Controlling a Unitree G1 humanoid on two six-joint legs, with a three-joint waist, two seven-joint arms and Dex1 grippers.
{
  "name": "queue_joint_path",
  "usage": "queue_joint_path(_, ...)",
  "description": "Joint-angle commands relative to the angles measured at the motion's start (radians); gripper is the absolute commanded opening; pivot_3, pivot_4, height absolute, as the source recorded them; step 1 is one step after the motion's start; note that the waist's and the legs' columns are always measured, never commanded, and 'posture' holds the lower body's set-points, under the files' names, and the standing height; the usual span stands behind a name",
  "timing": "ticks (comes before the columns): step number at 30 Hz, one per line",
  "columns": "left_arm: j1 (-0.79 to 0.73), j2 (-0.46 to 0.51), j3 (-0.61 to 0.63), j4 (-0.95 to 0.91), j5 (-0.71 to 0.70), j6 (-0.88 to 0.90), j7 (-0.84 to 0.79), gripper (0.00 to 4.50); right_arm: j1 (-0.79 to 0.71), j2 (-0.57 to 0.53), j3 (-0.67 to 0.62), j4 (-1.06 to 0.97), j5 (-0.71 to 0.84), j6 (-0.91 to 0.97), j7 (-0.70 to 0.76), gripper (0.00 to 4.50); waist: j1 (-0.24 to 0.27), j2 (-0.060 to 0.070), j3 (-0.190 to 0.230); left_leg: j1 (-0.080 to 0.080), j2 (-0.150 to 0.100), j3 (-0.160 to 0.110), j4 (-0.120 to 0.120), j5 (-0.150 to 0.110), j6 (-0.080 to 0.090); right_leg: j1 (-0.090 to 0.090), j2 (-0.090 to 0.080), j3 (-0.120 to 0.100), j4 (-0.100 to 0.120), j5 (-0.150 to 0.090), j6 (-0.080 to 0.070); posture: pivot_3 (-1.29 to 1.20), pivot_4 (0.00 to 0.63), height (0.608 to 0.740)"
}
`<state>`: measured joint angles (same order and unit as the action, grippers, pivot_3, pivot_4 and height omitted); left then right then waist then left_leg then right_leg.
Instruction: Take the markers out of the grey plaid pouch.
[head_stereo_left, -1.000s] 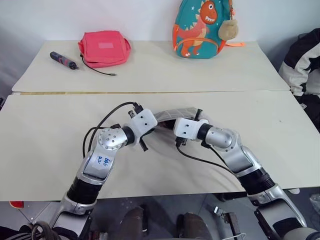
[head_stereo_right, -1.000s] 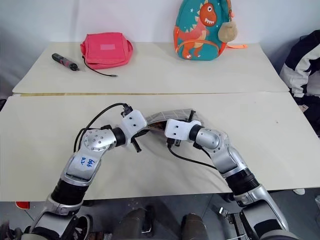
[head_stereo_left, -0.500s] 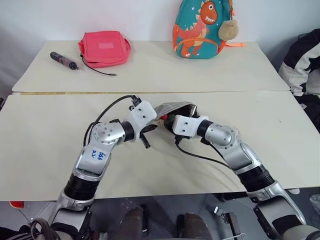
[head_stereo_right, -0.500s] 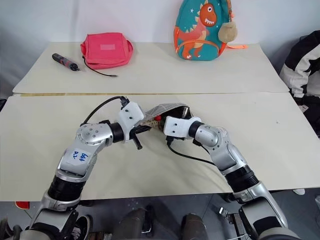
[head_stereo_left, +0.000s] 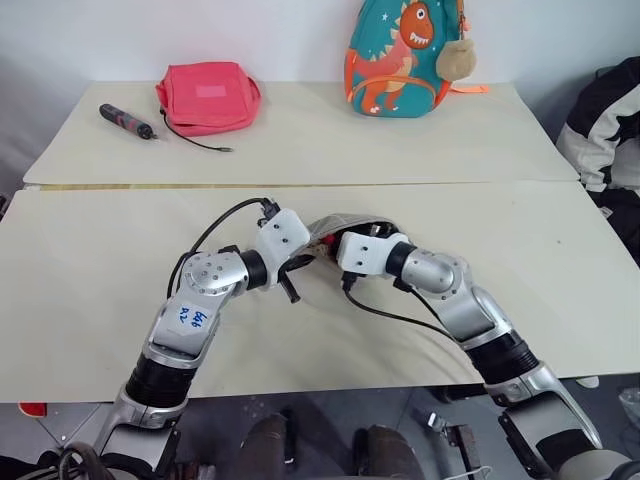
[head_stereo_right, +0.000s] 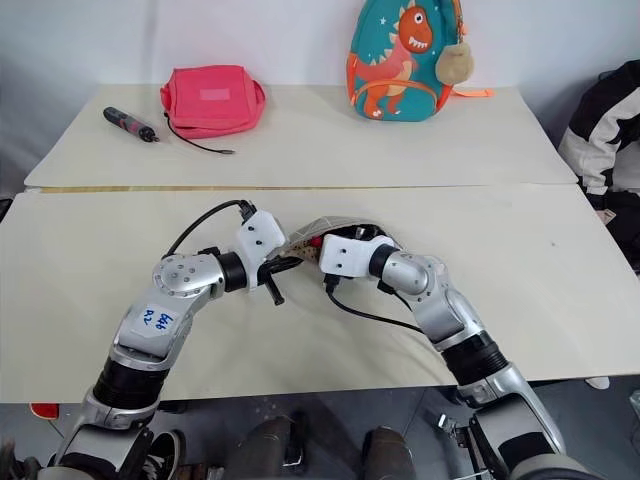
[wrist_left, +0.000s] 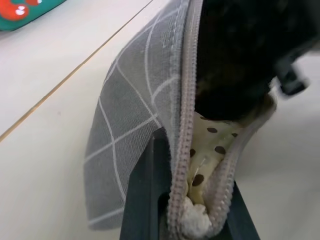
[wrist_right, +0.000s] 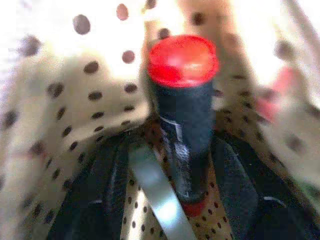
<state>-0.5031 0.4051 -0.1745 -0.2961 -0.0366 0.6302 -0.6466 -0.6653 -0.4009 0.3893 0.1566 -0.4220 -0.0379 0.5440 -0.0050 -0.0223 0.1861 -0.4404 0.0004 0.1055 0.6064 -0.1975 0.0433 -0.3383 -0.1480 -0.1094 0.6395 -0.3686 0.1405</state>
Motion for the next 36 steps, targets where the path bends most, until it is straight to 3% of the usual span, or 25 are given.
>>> queue_joint_path(1,-0.015,0.000,-0.005,-0.054,-0.026,-0.016,-0.010,0.00,-0.043,0.016,0.007,0.028,-0.035,-0.030,-0.038,2.48,0.001,0.000,0.000,0.000,0.000,0.000,0.000,0.000,0.000,0.000,0.000,0.000,0.000,0.000,0.000,0.00,0.150,0.740)
queue_joint_path(4,-0.012,0.003,-0.004,-0.056,-0.025,-0.012,-0.004,0.00,-0.054,0.023,0.008,0.052,-0.032,-0.038,-0.023,2.48,0.001,0.000,0.000,0.000,0.000,0.000,0.000,0.000,0.000,0.000,0.000,0.000,0.000,0.000,0.000,0.00,0.150,0.740)
queue_joint_path(11,-0.004,0.029,-0.002,-0.027,0.015,-0.034,0.023,0.00,-0.029,-0.005,-0.025,-0.024,0.013,-0.056,0.034,0.64,0.001,0.000,0.000,0.000,0.000,0.000,0.000,0.000,0.000,0.000,0.000,0.000,0.000,0.000,0.000,0.00,0.150,0.740)
queue_joint_path(20,0.015,0.073,0.030,0.046,0.037,-0.084,0.069,0.00,-0.027,-0.062,-0.119,-0.223,0.174,0.069,0.192,0.61,0.001,0.000,0.000,0.000,0.000,0.000,0.000,0.000,0.000,0.000,0.000,0.000,0.000,0.000,0.000,0.00,0.150,0.740)
queue_joint_path(24,0.004,0.075,0.032,0.073,0.052,-0.109,0.101,0.00,0.045,-0.088,-0.129,-0.329,0.356,0.083,0.334,0.61,0.005,0.000,0.000,0.000,0.000,-0.001,0.000,0.000,0.000,0.000,0.000,0.000,0.000,0.000,0.000,0.00,0.150,0.740)
queue_joint_path(36,0.006,0.068,0.031,0.063,0.036,-0.100,0.098,0.00,0.065,-0.081,-0.141,-0.262,0.327,0.078,0.252,0.61,0.003,0.000,0.000,0.000,0.000,0.000,0.000,0.000,0.000,0.000,0.000,0.000,0.001,0.000,0.000,0.00,0.150,0.740)
